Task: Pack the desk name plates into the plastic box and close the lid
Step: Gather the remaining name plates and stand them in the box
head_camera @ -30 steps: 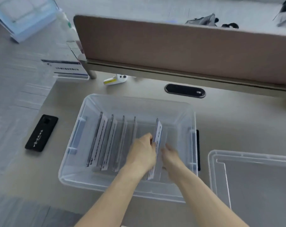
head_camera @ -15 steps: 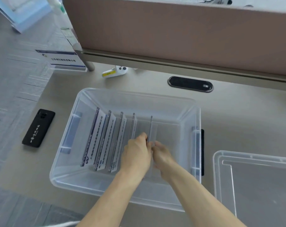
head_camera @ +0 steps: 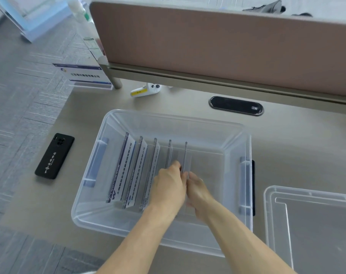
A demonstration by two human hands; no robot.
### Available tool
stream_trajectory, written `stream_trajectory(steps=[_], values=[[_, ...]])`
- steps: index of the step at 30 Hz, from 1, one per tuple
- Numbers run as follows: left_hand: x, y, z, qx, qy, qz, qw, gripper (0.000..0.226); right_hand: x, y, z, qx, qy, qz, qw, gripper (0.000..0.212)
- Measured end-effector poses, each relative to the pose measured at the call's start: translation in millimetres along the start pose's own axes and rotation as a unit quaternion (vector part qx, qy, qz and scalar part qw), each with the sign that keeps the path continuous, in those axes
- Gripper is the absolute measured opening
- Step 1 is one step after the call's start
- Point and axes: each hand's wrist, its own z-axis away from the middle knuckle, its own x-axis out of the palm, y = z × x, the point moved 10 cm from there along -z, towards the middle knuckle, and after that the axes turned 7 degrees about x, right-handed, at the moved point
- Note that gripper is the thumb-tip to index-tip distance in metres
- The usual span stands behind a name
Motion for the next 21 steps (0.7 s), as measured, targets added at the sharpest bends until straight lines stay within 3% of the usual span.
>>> stream_trajectory(steps=[5, 9, 15, 21], values=[[-47, 18, 10, 0.007, 0.036, 0.006, 0.999, 0.043, -12, -49, 57, -0.094, 0.041, -0.015, 0.995, 0.061], [-123, 40, 27, 0.020, 0.092, 0.021, 0.995, 0.036, -14, -108, 125, -0.224, 0.080, -0.021, 0.971, 0.052], [-304, 59, 50, 0.075, 0.234, 0.050, 0.968, 0.033, 37, -231, 246, -0.390, 0.069, -0.009, 0.918, 0.049], [-454, 28, 60, 0.107, 0.316, 0.056, 0.941, 0.035, 117, -295, 322, -0.472, 0.039, -0.020, 0.881, 0.047]])
